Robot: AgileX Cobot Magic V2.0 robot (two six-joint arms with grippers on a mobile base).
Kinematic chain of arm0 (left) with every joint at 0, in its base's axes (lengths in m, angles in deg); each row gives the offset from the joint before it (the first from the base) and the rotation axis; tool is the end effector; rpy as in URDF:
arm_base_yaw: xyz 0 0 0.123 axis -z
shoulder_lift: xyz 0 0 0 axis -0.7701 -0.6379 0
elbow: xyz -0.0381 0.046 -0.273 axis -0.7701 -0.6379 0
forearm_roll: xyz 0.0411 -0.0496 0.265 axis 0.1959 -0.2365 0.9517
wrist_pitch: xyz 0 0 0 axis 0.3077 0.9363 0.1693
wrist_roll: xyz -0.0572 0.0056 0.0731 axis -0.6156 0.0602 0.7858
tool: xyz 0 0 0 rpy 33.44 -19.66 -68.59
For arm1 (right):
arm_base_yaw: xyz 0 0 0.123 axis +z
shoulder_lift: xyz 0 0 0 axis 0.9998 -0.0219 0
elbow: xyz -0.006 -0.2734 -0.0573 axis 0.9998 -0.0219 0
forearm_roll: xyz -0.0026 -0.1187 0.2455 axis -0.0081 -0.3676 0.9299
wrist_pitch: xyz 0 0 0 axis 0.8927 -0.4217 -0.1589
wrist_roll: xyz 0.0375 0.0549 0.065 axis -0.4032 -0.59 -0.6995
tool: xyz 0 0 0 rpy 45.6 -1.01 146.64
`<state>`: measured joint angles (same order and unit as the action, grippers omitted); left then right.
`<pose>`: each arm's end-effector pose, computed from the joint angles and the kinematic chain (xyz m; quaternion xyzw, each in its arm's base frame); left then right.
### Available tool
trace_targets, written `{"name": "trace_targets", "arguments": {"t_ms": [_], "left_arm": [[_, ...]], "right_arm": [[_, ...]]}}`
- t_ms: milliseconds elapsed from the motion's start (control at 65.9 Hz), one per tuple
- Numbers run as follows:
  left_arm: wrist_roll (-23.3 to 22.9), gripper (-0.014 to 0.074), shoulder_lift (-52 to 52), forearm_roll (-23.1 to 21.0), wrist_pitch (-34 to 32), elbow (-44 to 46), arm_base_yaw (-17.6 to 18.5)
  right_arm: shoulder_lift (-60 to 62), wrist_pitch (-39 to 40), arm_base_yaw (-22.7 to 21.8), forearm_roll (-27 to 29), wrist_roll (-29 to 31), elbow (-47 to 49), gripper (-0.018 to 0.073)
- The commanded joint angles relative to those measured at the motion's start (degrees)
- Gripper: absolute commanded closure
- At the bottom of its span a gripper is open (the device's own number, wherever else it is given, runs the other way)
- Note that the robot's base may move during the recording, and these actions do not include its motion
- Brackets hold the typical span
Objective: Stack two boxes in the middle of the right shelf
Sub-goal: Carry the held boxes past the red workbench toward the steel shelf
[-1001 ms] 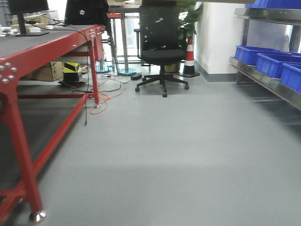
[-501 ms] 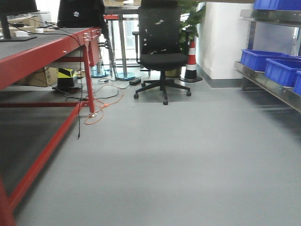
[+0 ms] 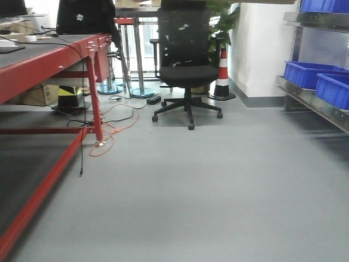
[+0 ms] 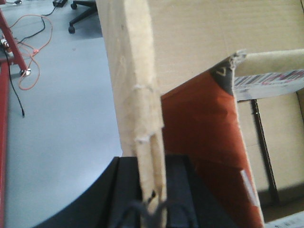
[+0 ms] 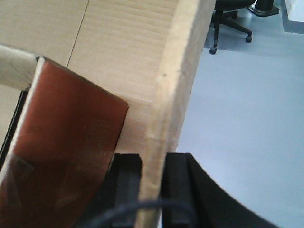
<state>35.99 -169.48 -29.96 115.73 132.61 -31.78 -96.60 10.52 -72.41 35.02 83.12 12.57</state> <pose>0.2871 -0.0911 0.5317 0.0979 0.8525 -0.0756 0.5079 0.2740 0.0931 0.5043 -0.1477 0.8343 0.1352 0.5137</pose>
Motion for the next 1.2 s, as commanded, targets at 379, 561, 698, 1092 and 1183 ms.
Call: {"name": "trace_targets", "arguments": {"t_ms": [379,561,698,1092,1183], "left_arm": [[0.1,0.0708,0.6,1.0,-3.4,0.6,-0.2],[0.1,0.0708,0.6,1.2,-3.4,0.6,-0.2],[0.1,0.0708,0.6,1.3,-3.4,0.6,-0.2],[0.1,0.0708,0.6,1.4,-3.4,0.6,-0.2],[0.1,0.0708,0.6,1.4,-3.4,0.6,-0.2]], "right_arm": [[0.8,2.7,-0.3,-0.7,0.9,0.6,0.0712],[0.8,2.7,-0.3,-0.7,0.9,0.6,0.0712],[0.8,2.7,-0.3,-0.7,0.9,0.6,0.0712],[0.8,2.7,-0.3,-0.7,0.9,0.6,0.0712],[0.8,2.7,-0.3,-0.7,0.9,0.6,0.0712]]}}
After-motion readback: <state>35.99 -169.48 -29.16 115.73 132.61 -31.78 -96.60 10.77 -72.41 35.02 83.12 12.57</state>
